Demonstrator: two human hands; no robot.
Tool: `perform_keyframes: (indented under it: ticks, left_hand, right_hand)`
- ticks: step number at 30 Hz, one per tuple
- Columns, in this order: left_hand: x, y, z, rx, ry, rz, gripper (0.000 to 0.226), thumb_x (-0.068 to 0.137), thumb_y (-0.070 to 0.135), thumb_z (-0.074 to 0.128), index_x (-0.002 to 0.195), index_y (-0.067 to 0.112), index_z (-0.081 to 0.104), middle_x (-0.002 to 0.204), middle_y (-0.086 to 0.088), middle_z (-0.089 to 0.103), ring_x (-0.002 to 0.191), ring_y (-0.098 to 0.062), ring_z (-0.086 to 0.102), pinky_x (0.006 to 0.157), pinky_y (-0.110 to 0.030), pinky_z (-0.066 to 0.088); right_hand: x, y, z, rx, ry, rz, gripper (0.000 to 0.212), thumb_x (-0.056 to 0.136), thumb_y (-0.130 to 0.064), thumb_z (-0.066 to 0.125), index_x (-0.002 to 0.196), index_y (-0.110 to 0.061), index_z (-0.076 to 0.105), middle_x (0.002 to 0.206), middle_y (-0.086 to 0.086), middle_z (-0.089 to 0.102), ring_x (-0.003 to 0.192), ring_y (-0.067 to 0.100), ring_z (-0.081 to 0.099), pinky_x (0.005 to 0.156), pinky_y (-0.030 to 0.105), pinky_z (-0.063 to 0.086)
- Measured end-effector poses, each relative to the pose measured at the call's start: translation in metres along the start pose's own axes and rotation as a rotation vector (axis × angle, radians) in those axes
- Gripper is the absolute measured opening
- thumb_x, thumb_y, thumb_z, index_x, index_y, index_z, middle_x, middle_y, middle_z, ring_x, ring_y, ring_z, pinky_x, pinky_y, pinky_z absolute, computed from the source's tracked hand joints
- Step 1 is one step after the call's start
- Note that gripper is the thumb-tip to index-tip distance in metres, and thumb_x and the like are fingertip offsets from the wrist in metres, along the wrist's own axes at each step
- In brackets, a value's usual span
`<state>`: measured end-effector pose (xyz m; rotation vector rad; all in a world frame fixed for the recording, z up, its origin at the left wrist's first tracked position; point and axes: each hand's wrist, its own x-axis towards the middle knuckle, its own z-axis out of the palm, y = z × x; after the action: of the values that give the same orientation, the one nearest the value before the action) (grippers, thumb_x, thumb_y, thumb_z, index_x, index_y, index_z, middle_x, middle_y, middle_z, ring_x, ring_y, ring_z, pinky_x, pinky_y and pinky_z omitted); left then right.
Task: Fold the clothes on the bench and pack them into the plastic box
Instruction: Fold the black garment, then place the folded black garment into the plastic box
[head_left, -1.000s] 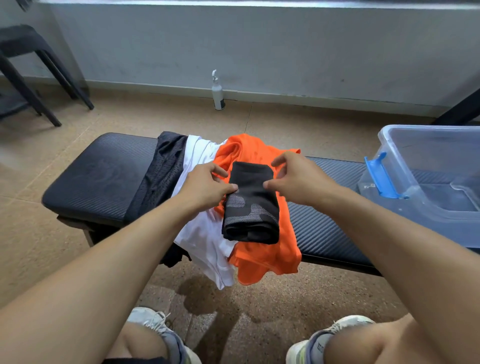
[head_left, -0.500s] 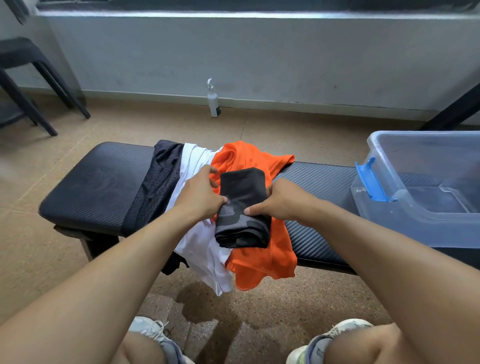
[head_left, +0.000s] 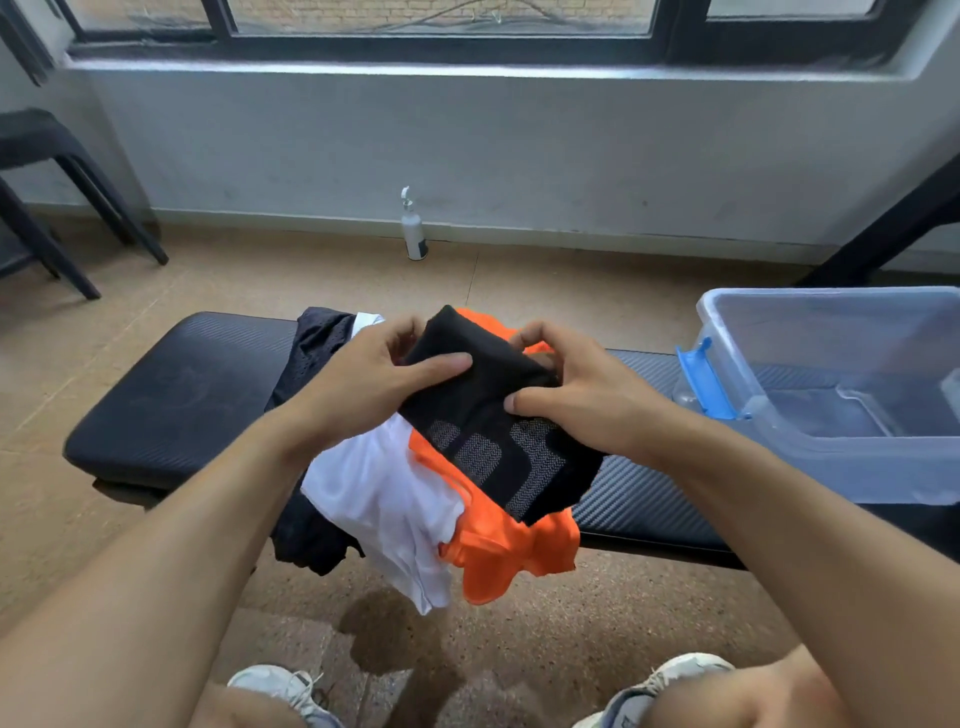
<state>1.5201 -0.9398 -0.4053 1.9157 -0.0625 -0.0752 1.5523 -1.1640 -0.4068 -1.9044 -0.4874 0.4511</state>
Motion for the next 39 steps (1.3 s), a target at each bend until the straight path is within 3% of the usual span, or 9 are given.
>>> perform_keyframes:
  ticks: [3, 7, 14, 21, 24, 30, 33, 36, 39]
  left_hand:
    - [0.002, 0.006, 0.014, -0.044, 0.023, 0.035, 0.058, 0.070, 0.049, 0.085, 0.095, 0.004, 0.058, 0.087, -0.013, 0.062, 0.082, -0.018, 0.059, 0.077, -0.037, 0.048]
    - [0.003, 0.019, 0.040, -0.028, 0.096, 0.089, 0.043, 0.068, 0.040, 0.086, 0.088, 0.013, 0.060, 0.077, -0.001, 0.062, 0.070, -0.009, 0.057, 0.066, -0.026, 0.048]
    - [0.031, 0.037, 0.078, -0.178, 0.219, 0.248, 0.019, 0.093, 0.023, 0.072, 0.109, 0.015, 0.068, 0.102, -0.005, 0.075, 0.090, -0.012, 0.070, 0.081, -0.030, 0.056]
    - [0.051, 0.052, 0.140, 0.046, 0.029, 0.294, 0.062, 0.084, 0.046, 0.076, 0.139, 0.027, 0.053, 0.141, 0.009, 0.057, 0.129, -0.004, 0.053, 0.103, -0.029, 0.048]
    - [0.048, 0.050, 0.163, 0.210, -0.030, 0.390, 0.073, 0.085, 0.043, 0.075, 0.149, 0.025, 0.044, 0.150, 0.010, 0.048, 0.138, -0.001, 0.041, 0.116, -0.027, 0.034]
    - [0.053, 0.052, 0.185, 0.376, -0.085, 0.473, 0.082, 0.087, 0.043, 0.073, 0.156, 0.024, 0.033, 0.163, 0.007, 0.028, 0.150, -0.006, 0.023, 0.119, -0.015, 0.011]
    - [0.057, 0.052, 0.193, 0.392, -0.093, 0.479, 0.083, 0.087, 0.045, 0.072, 0.156, 0.025, 0.032, 0.165, 0.007, 0.026, 0.152, -0.006, 0.019, 0.118, -0.013, 0.008]
    - [0.059, 0.052, 0.200, 0.402, -0.114, 0.469, 0.084, 0.085, 0.055, 0.068, 0.156, 0.027, 0.033, 0.165, 0.010, 0.024, 0.152, -0.006, 0.019, 0.124, -0.025, 0.013]
    - [0.060, 0.054, 0.206, 0.396, -0.135, 0.446, 0.090, 0.080, 0.066, 0.060, 0.156, 0.027, 0.033, 0.164, 0.009, 0.025, 0.152, -0.006, 0.019, 0.126, -0.030, 0.015]
  right_hand:
    - [-0.010, 0.004, -0.006, 0.036, 0.033, -0.047, 0.046, 0.078, -0.030, 0.075, 0.121, -0.034, 0.057, 0.103, -0.001, 0.073, 0.095, 0.024, 0.073, 0.090, 0.055, 0.057]
    - [-0.025, 0.002, -0.015, -0.116, 0.194, -0.150, 0.040, 0.088, -0.021, 0.075, 0.119, -0.041, 0.059, 0.098, -0.008, 0.068, 0.078, 0.019, 0.069, 0.076, 0.042, 0.059]
    - [-0.049, -0.017, -0.059, -0.201, 0.478, -0.186, 0.033, 0.093, -0.013, 0.068, 0.117, -0.035, 0.061, 0.096, -0.012, 0.069, 0.077, 0.000, 0.066, 0.065, 0.016, 0.052]
    - [-0.087, -0.016, -0.154, -0.537, 0.920, -0.160, 0.033, 0.097, -0.014, 0.060, 0.127, -0.027, 0.056, 0.106, -0.011, 0.066, 0.098, 0.006, 0.062, 0.082, 0.027, 0.052]
    - [-0.094, 0.004, -0.175, -0.677, 0.908, 0.045, 0.032, 0.097, -0.015, 0.058, 0.127, -0.028, 0.055, 0.114, -0.005, 0.065, 0.099, 0.014, 0.058, 0.078, 0.031, 0.045]
    - [-0.085, 0.047, -0.190, -0.331, 0.771, 0.490, 0.028, 0.096, -0.018, 0.064, 0.119, -0.032, 0.057, 0.103, 0.004, 0.069, 0.094, 0.025, 0.066, 0.083, 0.042, 0.058]
    - [-0.080, 0.054, -0.196, -0.161, 0.700, 0.555, 0.028, 0.094, -0.013, 0.068, 0.119, -0.025, 0.062, 0.100, 0.010, 0.070, 0.091, 0.025, 0.068, 0.073, 0.033, 0.058]
    - [-0.075, 0.057, -0.196, -0.100, 0.623, 0.602, 0.028, 0.095, -0.008, 0.067, 0.120, -0.018, 0.063, 0.095, 0.008, 0.068, 0.094, 0.026, 0.067, 0.086, 0.038, 0.057]
    - [-0.069, 0.061, -0.193, -0.042, 0.561, 0.633, 0.028, 0.097, -0.003, 0.063, 0.124, -0.012, 0.063, 0.115, 0.017, 0.069, 0.109, 0.033, 0.067, 0.096, 0.045, 0.055]
